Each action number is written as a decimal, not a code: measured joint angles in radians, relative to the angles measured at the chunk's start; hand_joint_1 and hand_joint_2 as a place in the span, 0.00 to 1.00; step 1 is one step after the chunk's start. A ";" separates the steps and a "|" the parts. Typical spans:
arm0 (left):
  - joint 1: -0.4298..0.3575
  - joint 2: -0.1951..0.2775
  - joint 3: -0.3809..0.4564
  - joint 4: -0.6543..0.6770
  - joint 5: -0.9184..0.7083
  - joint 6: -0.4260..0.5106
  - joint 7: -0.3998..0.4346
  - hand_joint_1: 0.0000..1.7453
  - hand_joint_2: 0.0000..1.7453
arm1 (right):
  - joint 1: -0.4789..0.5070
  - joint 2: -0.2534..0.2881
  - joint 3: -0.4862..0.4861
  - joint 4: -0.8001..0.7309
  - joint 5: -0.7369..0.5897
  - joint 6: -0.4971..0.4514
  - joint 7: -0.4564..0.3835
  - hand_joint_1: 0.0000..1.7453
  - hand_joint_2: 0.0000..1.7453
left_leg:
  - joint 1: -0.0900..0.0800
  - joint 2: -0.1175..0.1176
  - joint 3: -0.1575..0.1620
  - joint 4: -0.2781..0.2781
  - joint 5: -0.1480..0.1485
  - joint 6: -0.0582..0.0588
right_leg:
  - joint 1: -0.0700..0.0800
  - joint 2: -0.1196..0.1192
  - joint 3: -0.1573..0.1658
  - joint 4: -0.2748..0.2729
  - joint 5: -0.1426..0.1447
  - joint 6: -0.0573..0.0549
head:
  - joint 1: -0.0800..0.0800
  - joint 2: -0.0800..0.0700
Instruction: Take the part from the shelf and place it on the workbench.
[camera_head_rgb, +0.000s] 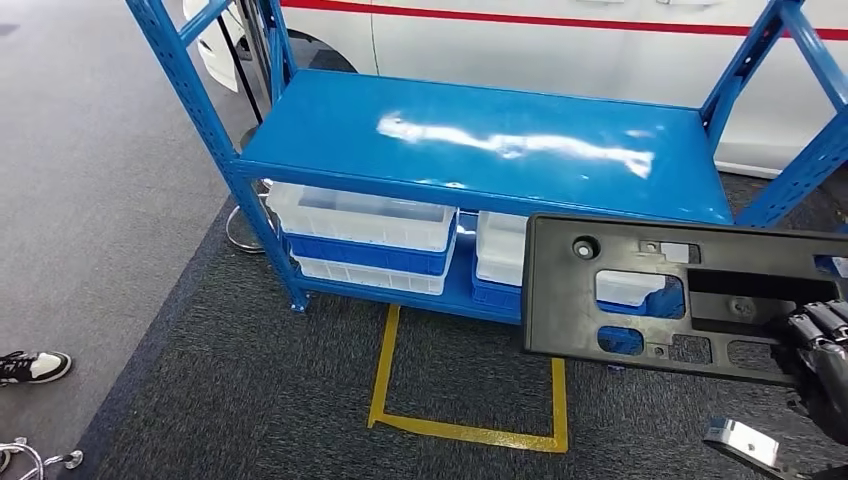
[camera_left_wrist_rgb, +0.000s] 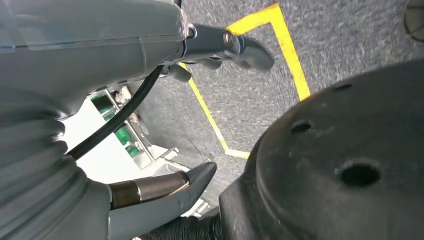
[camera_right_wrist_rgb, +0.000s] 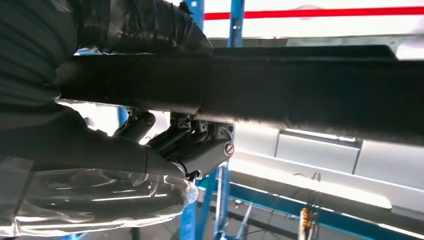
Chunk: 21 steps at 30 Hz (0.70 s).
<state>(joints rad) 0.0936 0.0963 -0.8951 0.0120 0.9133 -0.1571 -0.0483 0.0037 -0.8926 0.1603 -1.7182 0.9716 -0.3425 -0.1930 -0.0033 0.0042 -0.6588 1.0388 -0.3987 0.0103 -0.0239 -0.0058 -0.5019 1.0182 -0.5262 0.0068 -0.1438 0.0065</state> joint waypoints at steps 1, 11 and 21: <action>0.001 0.000 0.001 0.001 0.000 0.000 -0.001 0.00 1.00 | -0.002 0.000 -0.002 0.000 -0.001 0.002 0.001 1.00 1.00 | 0.001 -0.001 -0.011 0.025 -0.036 -0.006 | -0.002 -0.003 -0.012 -0.002 0.013 -0.009 | 0.000 0.000; -0.001 0.003 0.015 0.001 0.000 0.001 -0.002 0.00 1.00 | -0.029 0.001 -0.010 0.001 -0.007 0.035 0.024 1.00 1.00 | -0.001 -0.003 0.191 0.007 -0.134 0.006 | 0.008 -0.006 -0.164 0.018 0.130 -0.010 | -0.001 0.000; -0.006 0.003 0.027 0.001 -0.001 0.002 0.017 0.00 1.00 | -0.050 0.006 -0.010 0.009 -0.007 0.053 0.035 1.00 1.00 | 0.001 0.008 0.126 -0.067 -0.059 0.043 | -0.001 0.001 -0.229 0.275 -0.032 0.036 | 0.001 0.000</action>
<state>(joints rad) 0.0876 0.0989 -0.8677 0.0134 0.9127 -0.1549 -0.0308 -0.0468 -0.8866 0.1503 -1.7089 0.9647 -0.2898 -0.1576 -0.0028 0.0124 -0.5326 0.9722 -0.4582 0.0533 -0.0253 -0.0051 -0.7311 1.2931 -0.5578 0.0423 -0.1431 0.0065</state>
